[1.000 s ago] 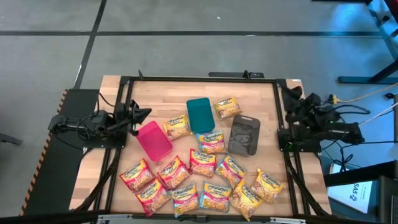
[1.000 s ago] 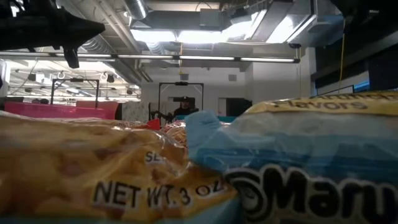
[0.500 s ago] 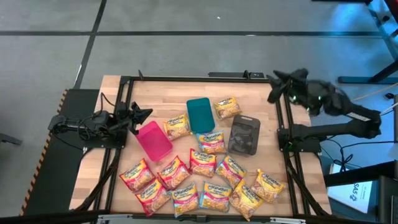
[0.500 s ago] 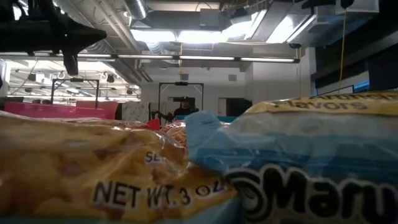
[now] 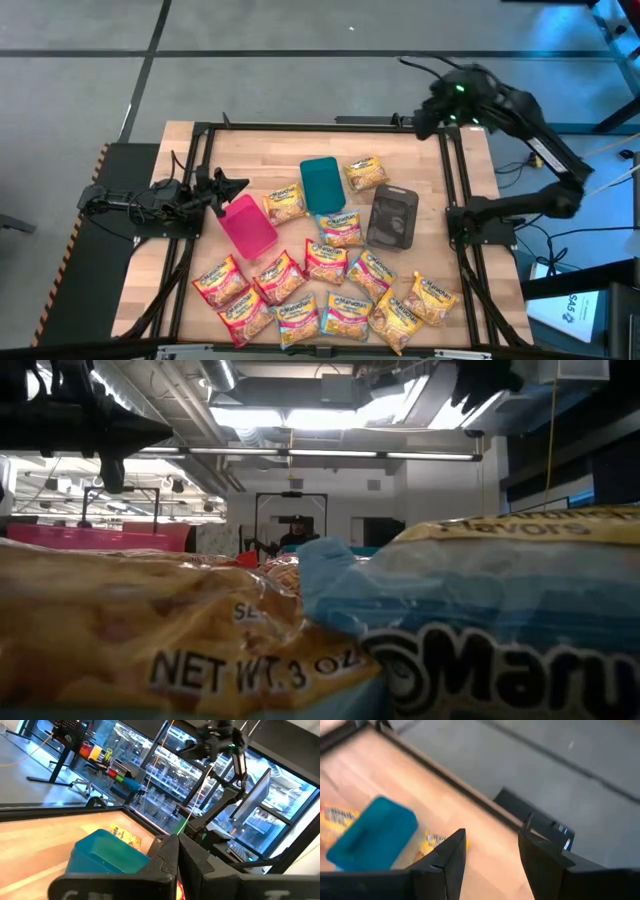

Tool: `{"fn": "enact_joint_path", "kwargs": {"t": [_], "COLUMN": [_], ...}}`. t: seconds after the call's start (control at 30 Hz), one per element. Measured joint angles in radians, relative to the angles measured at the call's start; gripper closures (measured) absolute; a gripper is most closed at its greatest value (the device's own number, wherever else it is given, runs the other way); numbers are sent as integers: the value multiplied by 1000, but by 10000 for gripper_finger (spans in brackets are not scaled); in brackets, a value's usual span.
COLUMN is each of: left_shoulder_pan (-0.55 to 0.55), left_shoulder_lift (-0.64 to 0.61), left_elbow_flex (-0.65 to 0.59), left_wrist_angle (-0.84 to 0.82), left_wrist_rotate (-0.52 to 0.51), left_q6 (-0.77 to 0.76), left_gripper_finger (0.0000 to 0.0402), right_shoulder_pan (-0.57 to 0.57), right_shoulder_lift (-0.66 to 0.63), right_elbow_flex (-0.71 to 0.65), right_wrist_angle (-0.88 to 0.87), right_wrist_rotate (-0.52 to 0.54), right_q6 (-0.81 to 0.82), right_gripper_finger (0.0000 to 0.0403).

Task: Sort Maruchan noodles
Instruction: Put the yellow noodle pack into the black bin

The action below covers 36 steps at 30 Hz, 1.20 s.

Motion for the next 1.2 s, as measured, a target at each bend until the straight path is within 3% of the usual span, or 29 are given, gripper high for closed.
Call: {"fn": "enact_joint_path", "kwargs": {"t": [0.17, 0.63, 0.9, 1.2], "left_shoulder_pan": [0, 0, 0, 0], "left_shoulder_lift": [0, 0, 0, 0], "left_elbow_flex": [0, 0, 0, 0], "left_wrist_angle": [0, 0, 0, 0], "left_wrist_rotate": [14, 52, 53, 53], "left_q6": [-1, -26, -27, -28], "left_gripper_finger": [399, 399, 399, 399], "right_shoulder_pan": [-54, -200, -287, -316], "right_shoulder_lift": [125, 390, 456, 459], "right_elbow_flex": [1, -7, -119, -325], "right_wrist_angle": [0, 0, 14, 190], "right_wrist_rotate": [-107, -215, -382, -531], "right_q6": [-17, -127, -189, -196], "right_gripper_finger": [224, 224, 224, 224]}}
